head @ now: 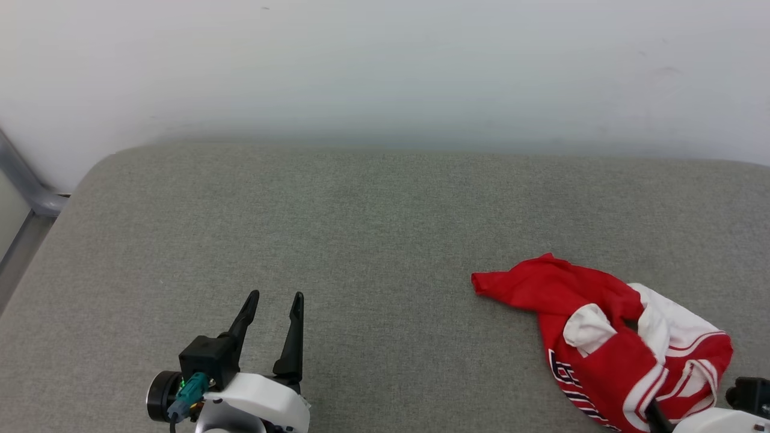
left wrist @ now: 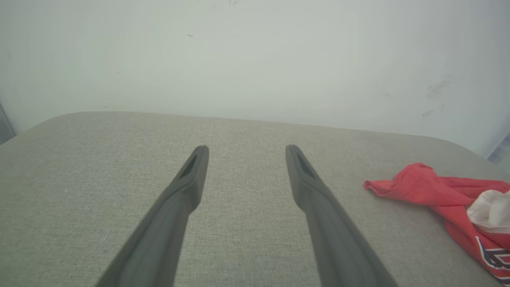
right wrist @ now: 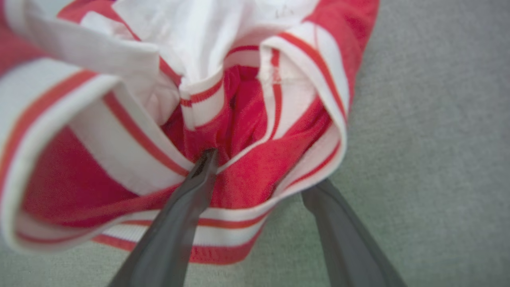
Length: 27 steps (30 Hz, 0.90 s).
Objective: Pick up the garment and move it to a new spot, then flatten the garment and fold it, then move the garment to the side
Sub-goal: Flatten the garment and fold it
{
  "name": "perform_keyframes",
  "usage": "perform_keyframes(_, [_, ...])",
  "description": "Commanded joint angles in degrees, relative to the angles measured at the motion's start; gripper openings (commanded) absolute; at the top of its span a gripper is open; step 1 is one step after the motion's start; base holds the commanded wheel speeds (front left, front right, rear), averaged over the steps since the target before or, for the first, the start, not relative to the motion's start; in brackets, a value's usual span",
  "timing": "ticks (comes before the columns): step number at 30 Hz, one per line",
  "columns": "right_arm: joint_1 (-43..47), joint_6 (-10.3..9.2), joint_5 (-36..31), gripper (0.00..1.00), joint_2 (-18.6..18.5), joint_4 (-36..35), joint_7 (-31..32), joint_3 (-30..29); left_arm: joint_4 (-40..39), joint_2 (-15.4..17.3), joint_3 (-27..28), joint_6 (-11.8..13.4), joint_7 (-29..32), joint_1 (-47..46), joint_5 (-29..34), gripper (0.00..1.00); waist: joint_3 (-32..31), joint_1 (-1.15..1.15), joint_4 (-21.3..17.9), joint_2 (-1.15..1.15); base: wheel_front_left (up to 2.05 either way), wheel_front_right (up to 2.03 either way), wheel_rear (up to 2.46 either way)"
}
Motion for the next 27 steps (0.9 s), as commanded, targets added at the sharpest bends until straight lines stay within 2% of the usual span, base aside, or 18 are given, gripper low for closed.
perform_keyframes(1, [-0.12,-0.02,-0.71,1.00,0.33,-1.40,-3.39,-0.30,0.27,-0.01,-0.07,-0.06,-0.14,0.54,-0.12,1.00,-0.16,0.01,0.12,0.00,0.00,0.00,0.00])
perform_keyframes(9, [-0.80,-0.02,-2.09,1.00,0.43,-7.33,-18.13,1.00,0.18,-0.02,0.41,0.32,-0.14,1.39,-0.44,1.00,-1.04,0.01,0.00,0.00,0.00,0.00,0.00])
perform_keyframes(11, [-0.64,-0.02,-2.62,1.00,0.42,-8.40,-19.53,1.31,0.06,0.03,0.54,0.36,-0.14,1.58,-0.48,1.00,-1.28,0.01,-0.26,0.00,0.00,0.00,0.00])
perform_keyframes(14, [-0.06,-0.02,-3.72,1.00,0.42,-9.64,-18.41,1.54,-0.04,0.00,0.61,0.59,-0.14,1.82,-0.66,1.00,-1.54,0.01,-0.56,0.00,0.00,0.00,0.00])
perform_keyframes(16, [0.57,-0.02,-4.95,1.00,0.43,-10.55,-15.36,2.20,-0.11,-0.02,0.61,0.64,-0.14,1.92,-0.73,1.00,-1.61,0.01,-0.72,0.00,0.00,0.00,0.00])
perform_keyframes(19, [0.92,-0.02,-4.55,1.00,-0.09,-12.22,-6.96,4.72,-0.14,0.02,0.55,0.69,-0.14,1.94,-0.80,1.00,-1.60,0.01,-0.93,0.00,0.00,0.00,0.00])
perform_keyframes(27, [-1.12,-0.03,-1.00,1.00,-7.06,-21.61,14.01,17.55,-0.15,-0.09,0.30,0.74,-0.14,1.19,-0.90,1.00,-0.83,0.01,-0.85,0.00,0.00,0.00,0.00])
